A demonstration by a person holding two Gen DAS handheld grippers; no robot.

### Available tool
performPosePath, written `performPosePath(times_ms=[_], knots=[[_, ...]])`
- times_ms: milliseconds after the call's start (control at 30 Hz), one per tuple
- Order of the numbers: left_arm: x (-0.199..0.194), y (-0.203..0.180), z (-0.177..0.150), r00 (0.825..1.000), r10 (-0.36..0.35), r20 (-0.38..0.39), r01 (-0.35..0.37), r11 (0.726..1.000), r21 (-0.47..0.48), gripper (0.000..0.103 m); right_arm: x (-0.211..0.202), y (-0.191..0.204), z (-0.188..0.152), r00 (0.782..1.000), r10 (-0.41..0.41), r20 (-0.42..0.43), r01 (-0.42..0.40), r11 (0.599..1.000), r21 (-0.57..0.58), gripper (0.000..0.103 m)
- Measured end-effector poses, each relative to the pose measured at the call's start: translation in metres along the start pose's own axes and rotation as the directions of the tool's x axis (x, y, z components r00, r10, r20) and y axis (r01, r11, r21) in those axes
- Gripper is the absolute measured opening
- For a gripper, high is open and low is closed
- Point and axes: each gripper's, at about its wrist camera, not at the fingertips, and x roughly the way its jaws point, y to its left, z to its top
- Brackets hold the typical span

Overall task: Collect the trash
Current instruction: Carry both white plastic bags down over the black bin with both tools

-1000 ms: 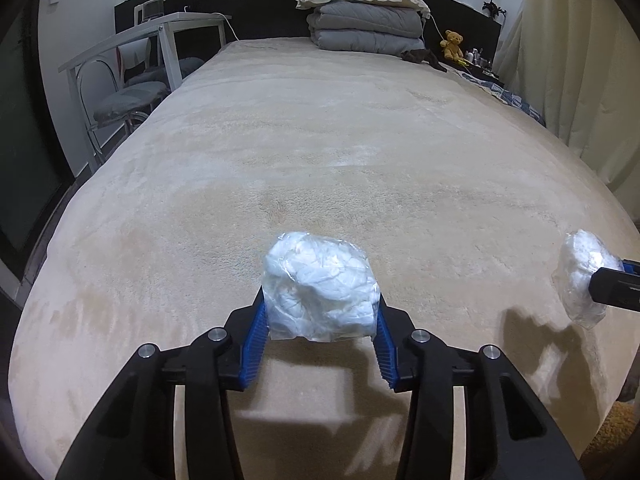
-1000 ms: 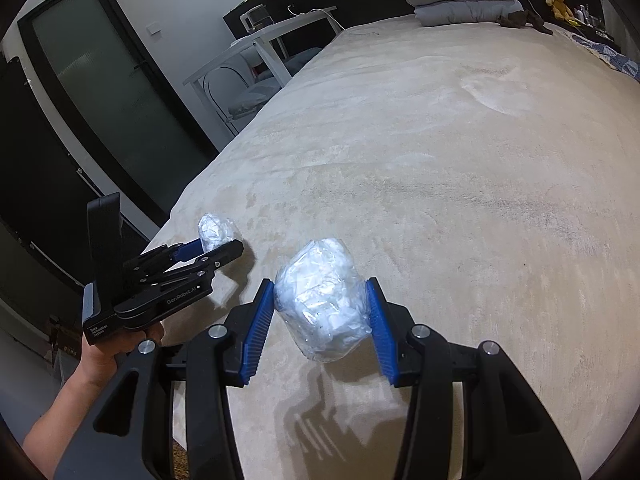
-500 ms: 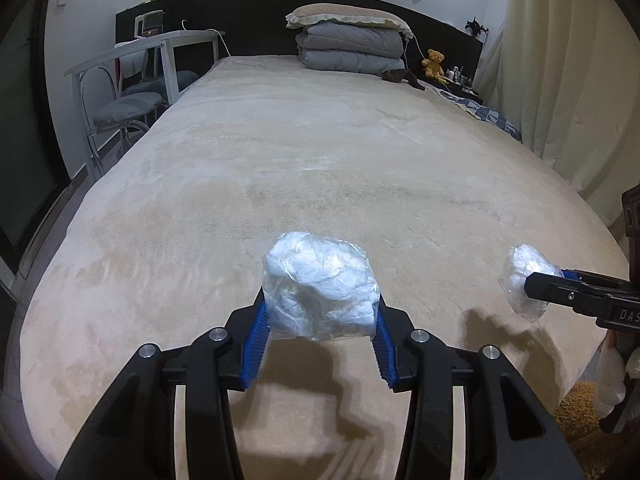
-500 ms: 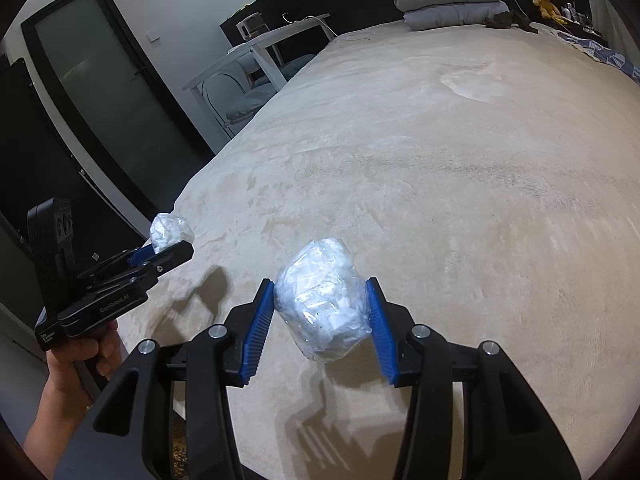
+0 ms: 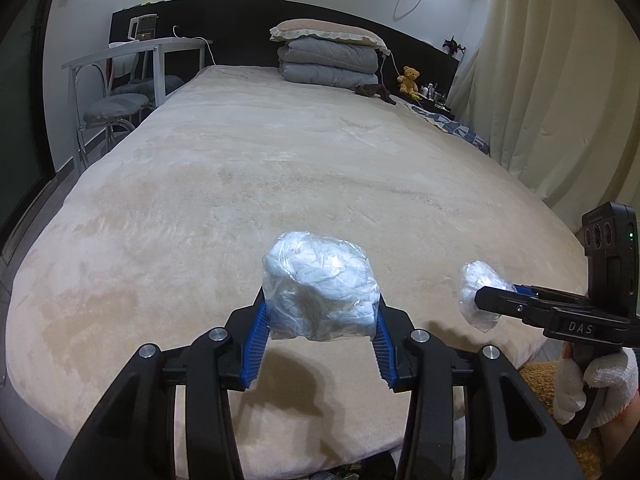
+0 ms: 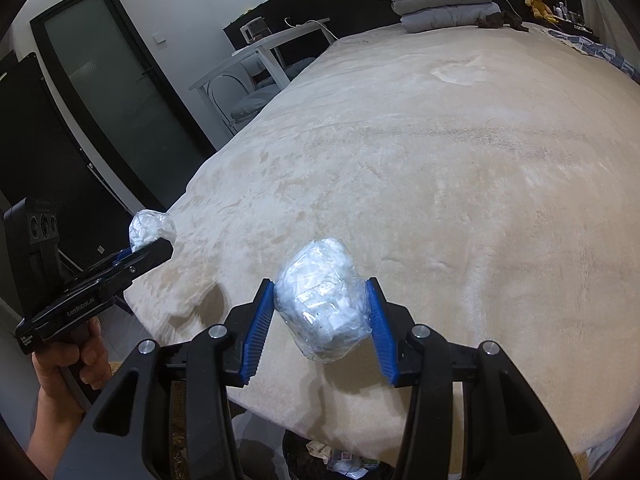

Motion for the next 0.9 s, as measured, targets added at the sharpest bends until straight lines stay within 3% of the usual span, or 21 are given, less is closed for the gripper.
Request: performPosePath(times_ms=[433,900], knots=[[-0.029,-0.03,-0.053,0.999,-0.052,-0.003,0.052,0.999,0.006,0.043,-0.032,0.019,-0.049,0.997,0.061,0.045,-0.06,0.998,-0.016,0.047],[-0.046,-0.051,-0.1,0.997,-0.07,-0.04,0.07,0.997,0.012,0.044,-0.046,0.037,-0.098,0.996,0.09,0.023,-0.09,0.996,0.001,0.047]])
